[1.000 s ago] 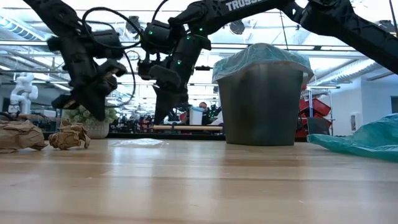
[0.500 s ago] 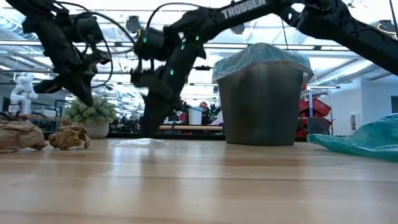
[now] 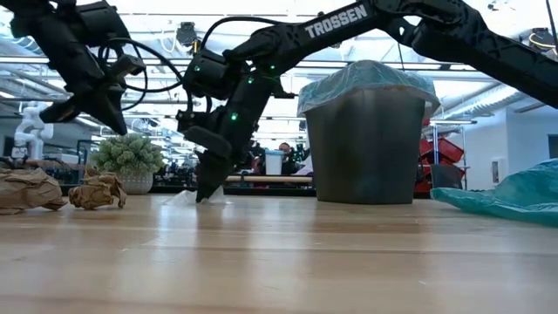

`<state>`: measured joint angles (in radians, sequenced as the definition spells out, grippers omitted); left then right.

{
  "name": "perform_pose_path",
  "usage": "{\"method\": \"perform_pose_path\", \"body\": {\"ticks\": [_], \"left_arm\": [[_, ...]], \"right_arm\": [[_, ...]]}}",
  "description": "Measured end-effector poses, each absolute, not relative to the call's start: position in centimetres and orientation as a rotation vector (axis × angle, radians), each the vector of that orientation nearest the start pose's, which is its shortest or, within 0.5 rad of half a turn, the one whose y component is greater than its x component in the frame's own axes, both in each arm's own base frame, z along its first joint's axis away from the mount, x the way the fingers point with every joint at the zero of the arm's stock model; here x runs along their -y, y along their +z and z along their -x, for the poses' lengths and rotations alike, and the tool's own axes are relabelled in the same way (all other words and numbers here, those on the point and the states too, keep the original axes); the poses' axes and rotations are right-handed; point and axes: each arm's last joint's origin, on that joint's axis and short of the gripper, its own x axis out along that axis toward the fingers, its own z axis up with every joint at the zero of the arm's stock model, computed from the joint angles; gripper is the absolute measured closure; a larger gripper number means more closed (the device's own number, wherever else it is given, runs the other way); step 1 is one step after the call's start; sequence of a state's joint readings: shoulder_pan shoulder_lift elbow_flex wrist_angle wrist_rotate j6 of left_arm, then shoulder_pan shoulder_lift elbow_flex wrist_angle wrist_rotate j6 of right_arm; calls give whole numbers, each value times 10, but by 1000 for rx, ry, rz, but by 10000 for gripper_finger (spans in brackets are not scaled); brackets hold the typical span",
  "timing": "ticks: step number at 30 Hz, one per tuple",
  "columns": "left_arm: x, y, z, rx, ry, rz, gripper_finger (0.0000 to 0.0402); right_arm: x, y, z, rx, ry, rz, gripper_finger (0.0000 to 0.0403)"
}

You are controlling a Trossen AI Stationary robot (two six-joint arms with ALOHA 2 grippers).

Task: Place trash/remove bag and relplace
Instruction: Put the transparent plastic into the trash bin

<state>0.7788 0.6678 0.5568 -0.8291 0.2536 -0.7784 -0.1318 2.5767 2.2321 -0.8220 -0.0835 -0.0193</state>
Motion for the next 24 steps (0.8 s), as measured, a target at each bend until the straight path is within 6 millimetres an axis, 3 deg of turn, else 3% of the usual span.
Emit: {"method": "perform_pose_path", "body": {"ticks": [5,10,12,16,24], "left_arm": [[-75,227,-86,-574,785,1163,401],[-69,233,-83,-527,699,1147,402],[-66,241,-82,-508,644,1113,402],[-62,262,-78,-449,567,1027,402],[-51,311,-75,-386,372,944,402]], "right_arm": [[65,134,-522,-1201,1,-146,399],[63,164,-510,-1227,8,-162,402],[66,193,-505,-1169,-8,-174,402],[74,272,-482,-1013,-52,-195,403],[93,376,-425,-780,-184,-220,403]]}}
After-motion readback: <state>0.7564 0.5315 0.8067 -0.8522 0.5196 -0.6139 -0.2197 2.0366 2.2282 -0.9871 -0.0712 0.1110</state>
